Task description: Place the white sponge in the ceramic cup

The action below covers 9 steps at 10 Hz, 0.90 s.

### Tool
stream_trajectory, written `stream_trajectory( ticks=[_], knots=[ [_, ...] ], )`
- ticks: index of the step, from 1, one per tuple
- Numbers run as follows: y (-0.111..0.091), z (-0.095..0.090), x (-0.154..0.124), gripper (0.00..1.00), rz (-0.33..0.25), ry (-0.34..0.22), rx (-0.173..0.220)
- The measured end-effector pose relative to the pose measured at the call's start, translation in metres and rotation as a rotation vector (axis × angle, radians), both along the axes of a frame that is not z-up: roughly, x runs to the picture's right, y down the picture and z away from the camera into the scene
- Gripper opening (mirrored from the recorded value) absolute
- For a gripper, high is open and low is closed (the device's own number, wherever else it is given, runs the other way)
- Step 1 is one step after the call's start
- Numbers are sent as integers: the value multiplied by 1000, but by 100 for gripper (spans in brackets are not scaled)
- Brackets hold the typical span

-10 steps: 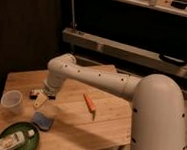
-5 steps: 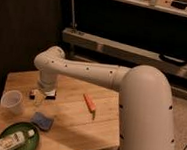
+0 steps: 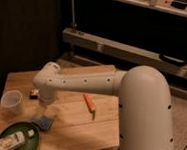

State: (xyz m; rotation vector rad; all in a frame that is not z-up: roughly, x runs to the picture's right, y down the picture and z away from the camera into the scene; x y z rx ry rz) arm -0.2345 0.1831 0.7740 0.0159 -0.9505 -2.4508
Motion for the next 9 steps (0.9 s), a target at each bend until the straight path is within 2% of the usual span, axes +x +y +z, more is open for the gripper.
stream_trajectory(
  ticks=[3, 5, 9],
  knots=[
    [16, -2, -7, 80, -32, -43, 17],
    [23, 0, -15, 80, -46, -68, 14],
    [26, 4, -20, 80, -38, -85, 7]
  ],
)
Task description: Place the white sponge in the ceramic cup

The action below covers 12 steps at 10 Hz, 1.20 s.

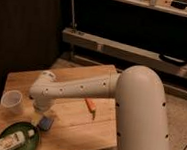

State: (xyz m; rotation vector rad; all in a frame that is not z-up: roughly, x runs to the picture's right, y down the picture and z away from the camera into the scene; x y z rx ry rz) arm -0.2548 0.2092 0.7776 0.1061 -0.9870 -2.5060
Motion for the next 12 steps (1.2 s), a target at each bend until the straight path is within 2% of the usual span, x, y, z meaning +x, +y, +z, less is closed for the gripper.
stream_trajectory(
  ticks=[2, 4, 6, 7, 12],
  knots=[
    [0, 0, -1, 74, 5, -5, -2],
    [1, 0, -4, 52, 2, -16, -7],
    [2, 1, -6, 34, -6, -21, -18],
    [3, 2, -6, 31, -11, -23, -23],
    [7, 4, -11, 31, -31, -30, -40]
  ],
)
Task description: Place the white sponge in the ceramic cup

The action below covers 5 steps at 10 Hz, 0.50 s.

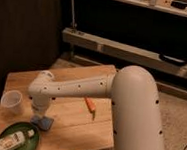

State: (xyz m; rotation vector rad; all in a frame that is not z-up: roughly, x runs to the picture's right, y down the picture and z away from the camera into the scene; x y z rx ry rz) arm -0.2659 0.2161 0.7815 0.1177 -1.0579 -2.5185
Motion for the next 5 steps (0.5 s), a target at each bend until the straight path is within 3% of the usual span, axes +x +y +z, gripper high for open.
stream_trajectory(
  ticks=[5],
  knots=[
    [12, -10, -15, 31, -64, -31, -2]
  ],
)
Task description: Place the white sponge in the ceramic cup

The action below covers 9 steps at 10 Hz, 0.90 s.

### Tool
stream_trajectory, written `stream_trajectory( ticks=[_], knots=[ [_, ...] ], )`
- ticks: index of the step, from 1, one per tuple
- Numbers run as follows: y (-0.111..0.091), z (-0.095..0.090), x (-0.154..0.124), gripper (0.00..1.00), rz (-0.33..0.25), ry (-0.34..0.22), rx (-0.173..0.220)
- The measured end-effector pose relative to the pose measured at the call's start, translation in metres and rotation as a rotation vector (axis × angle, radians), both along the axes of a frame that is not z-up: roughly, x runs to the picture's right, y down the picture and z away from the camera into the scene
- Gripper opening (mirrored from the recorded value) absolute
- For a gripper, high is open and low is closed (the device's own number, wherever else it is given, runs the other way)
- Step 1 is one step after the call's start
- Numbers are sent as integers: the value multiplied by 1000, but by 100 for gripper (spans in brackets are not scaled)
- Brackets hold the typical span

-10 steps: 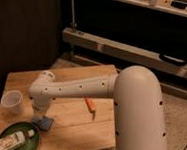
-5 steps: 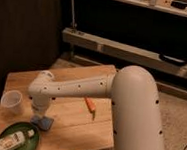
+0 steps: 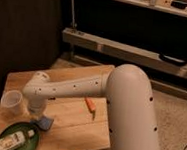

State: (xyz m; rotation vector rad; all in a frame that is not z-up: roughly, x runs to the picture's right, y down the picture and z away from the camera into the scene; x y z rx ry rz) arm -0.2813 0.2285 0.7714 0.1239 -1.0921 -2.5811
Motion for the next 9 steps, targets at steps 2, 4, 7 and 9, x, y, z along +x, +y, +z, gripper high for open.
stream_trajectory(
  ticks=[2, 4, 7, 9],
  knots=[
    [3, -2, 0, 33, -18, 1, 2],
    [6, -5, -1, 54, -41, 2, 10],
    [8, -6, 0, 79, -54, 3, 14],
    [9, -7, -1, 80, -60, 2, 16]
  ],
)
